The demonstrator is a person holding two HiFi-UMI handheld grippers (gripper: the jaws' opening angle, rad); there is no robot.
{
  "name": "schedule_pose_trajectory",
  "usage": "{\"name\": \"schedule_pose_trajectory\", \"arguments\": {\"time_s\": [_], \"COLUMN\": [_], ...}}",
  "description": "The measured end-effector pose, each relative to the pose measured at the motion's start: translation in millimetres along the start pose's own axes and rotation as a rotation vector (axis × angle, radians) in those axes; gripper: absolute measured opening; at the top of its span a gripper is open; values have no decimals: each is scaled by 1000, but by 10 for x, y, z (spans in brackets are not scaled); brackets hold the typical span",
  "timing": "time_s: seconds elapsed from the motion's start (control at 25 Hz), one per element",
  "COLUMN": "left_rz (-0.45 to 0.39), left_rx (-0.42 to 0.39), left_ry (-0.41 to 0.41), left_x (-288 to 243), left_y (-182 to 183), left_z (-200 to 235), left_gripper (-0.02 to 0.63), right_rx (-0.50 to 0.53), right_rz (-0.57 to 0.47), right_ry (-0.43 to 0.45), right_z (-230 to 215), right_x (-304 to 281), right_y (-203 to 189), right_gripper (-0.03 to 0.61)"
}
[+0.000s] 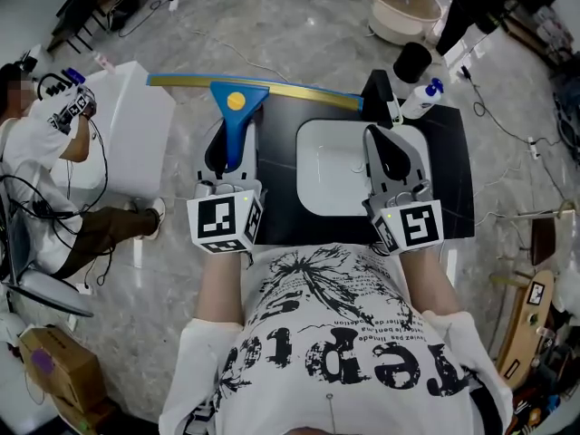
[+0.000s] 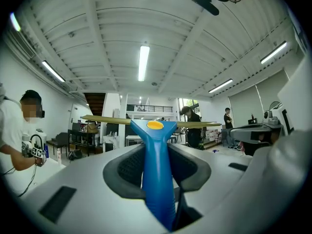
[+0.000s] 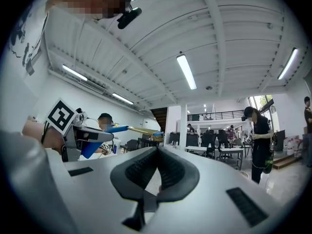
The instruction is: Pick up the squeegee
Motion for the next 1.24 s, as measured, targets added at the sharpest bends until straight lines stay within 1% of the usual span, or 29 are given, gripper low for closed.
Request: {"name": "schedule_pose_trajectory", "arguments": {"time_s": [0.2, 0.32, 0.48, 0.84, 1.24], "left_rz": [0, 7, 22, 45, 71], "left_rx": [-9, -7, -25, -11, 11], "left_ry": [-5, -6, 7, 16, 27], "left_x": [45, 87, 101, 67, 79], "left_y": [-9, -27, -68, -163, -301], "left_z": [-4, 8, 32, 122, 185], "left_gripper": [138, 138, 138, 138, 138], "right_rx": [-2, 1, 3, -9, -14], "right_rz": [9, 21, 34, 39, 58], "right_ry": [-1, 14, 28, -2, -16], "right_z": [42, 95, 152, 163, 212], "right_x": [18, 10, -32, -128, -144], "right_y": [-21, -42, -82, -156, -252], "right_gripper": [12, 12, 12, 12, 12]}}
Point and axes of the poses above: the fingertips, and each gripper's own axes: x backward along the fingers, z to its left, y out of its top, the point moved 8 cm from there along x, backward along the fingers, and after that the axes turned 1 degree about -y, right-handed, at the moved point
